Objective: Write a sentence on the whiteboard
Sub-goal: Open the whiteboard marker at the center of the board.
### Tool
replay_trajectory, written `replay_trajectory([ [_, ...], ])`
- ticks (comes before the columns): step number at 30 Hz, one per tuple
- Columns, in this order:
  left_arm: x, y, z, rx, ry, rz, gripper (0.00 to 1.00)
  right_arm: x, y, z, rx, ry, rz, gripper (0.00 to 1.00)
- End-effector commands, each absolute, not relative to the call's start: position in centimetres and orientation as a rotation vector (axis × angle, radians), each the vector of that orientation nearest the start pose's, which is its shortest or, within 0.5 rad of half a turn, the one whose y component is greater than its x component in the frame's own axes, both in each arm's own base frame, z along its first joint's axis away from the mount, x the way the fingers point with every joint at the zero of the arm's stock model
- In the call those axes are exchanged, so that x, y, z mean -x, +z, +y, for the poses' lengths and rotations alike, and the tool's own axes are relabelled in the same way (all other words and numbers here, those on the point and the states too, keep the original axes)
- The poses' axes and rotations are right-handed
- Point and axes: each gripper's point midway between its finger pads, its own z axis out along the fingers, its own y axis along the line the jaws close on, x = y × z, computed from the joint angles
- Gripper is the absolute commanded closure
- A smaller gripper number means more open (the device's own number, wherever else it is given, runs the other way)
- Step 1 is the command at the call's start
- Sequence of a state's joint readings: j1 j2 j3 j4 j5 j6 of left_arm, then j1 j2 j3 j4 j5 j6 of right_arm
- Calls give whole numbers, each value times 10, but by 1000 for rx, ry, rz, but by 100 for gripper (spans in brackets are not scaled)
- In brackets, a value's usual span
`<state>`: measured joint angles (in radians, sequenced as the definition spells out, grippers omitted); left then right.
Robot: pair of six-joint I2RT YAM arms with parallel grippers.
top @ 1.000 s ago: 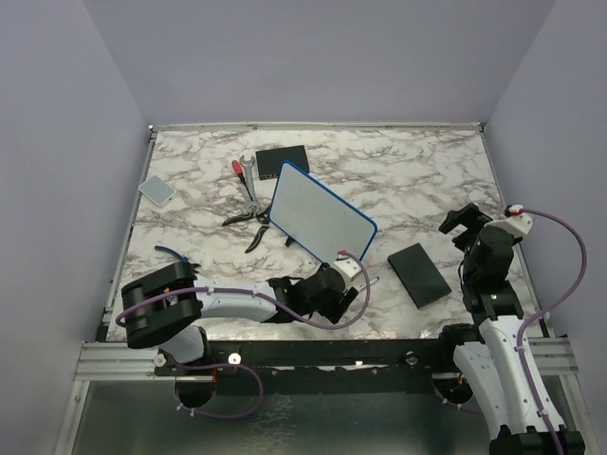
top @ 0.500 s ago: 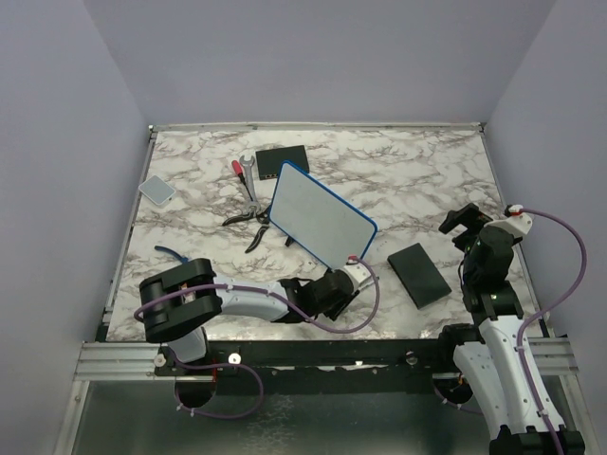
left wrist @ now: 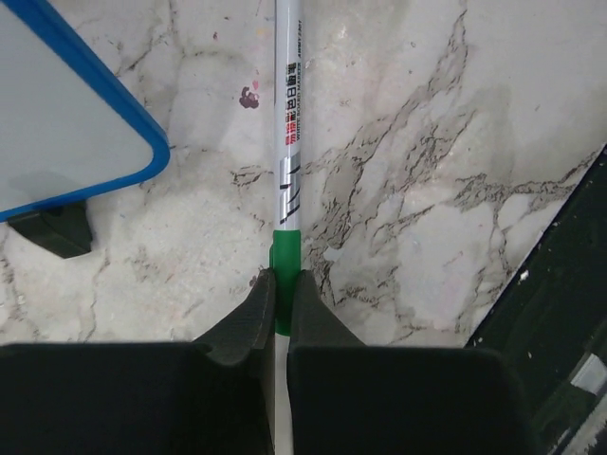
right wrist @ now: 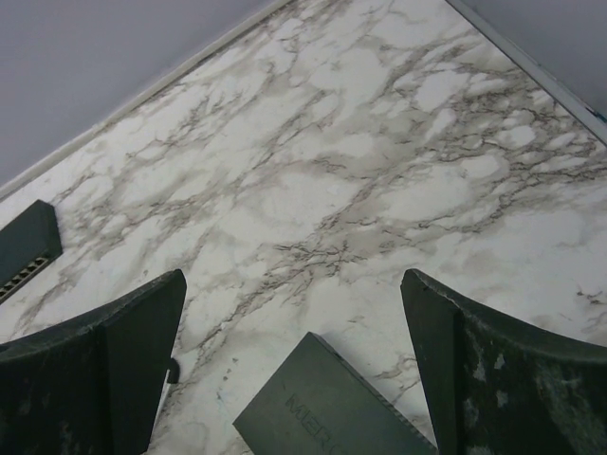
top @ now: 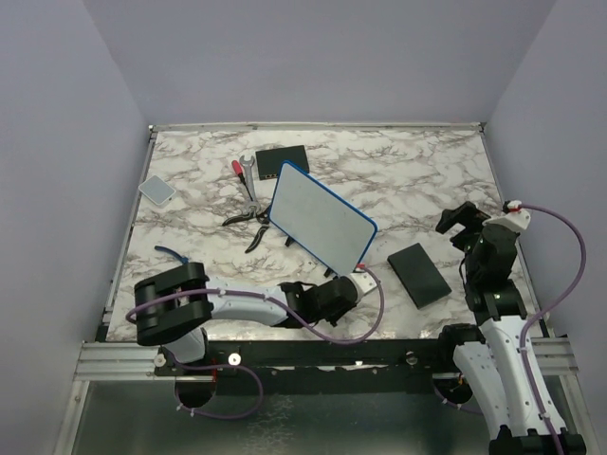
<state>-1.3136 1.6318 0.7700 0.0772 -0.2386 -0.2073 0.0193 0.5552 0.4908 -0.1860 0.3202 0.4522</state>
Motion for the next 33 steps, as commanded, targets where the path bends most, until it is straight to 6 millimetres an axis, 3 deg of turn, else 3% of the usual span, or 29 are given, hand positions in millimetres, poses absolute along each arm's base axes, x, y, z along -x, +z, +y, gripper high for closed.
replay_trajectory([
  [1, -128, 88, -368, -1167, -534, 1967, 100, -272, 241, -1, -457, 213, 1696, 1],
  [7, -115, 174, -367, -1303, -630, 1782, 100, -262, 290, 43, -258, 440, 1681, 1],
  [10, -113, 201, -359, -1393, -621, 1684, 100, -253, 318, 68, -130, 556, 1662, 1],
  [12, -121, 215, -351, -1425, -587, 1614, 100, -246, 335, 89, -10, 662, 1655, 1],
  [17, -154, 238, -328, -1377, -570, 1543, 100, -230, 350, 142, 276, 1001, 1771, 1],
  [20, -160, 252, -316, -1329, -638, 1523, 100, -212, 356, 163, 425, 1214, 1793, 1],
  [23, -160, 256, -305, -1308, -642, 1505, 100, -202, 356, 171, 483, 1351, 1816, 5],
  [33, -152, 264, -301, -1323, -709, 1465, 100, -188, 333, 188, 545, 1473, 1897, 25],
])
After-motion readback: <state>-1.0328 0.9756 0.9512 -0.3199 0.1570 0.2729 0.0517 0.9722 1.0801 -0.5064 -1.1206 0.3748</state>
